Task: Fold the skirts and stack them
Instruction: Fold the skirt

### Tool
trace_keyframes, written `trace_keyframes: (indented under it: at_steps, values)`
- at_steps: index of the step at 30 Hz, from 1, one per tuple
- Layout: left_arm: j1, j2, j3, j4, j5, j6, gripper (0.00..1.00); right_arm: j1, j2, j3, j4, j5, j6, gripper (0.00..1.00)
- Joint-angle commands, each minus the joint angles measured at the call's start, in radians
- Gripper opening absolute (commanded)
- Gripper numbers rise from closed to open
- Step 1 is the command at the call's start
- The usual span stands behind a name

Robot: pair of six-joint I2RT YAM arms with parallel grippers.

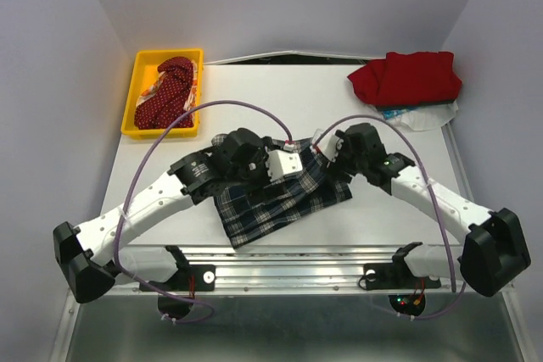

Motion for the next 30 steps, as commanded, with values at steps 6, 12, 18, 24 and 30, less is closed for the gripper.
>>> trace_keyframes:
  at_steps: [6,12,18,24,30]
  values:
    - [0.051,0.214,0.049,0.174,0.005,-0.238,0.77,-0.265,-0.01,0.228,-0.178,-0.088,0.338,0.77]
    - [0.055,0.467,0.075,0.241,0.074,-0.259,0.75,-0.368,-0.025,0.237,-0.302,-0.171,0.442,0.74]
    - [0.145,0.696,0.142,0.286,0.088,-0.351,0.62,-0.377,0.048,0.297,-0.373,-0.234,0.635,0.67]
    - [0.267,0.803,0.292,0.323,0.056,-0.421,0.54,-0.441,0.211,0.383,-0.358,-0.296,0.747,0.59]
    - [0.235,0.628,0.3,0.309,0.16,-0.294,0.63,-0.501,0.259,0.416,-0.308,-0.433,0.893,0.53]
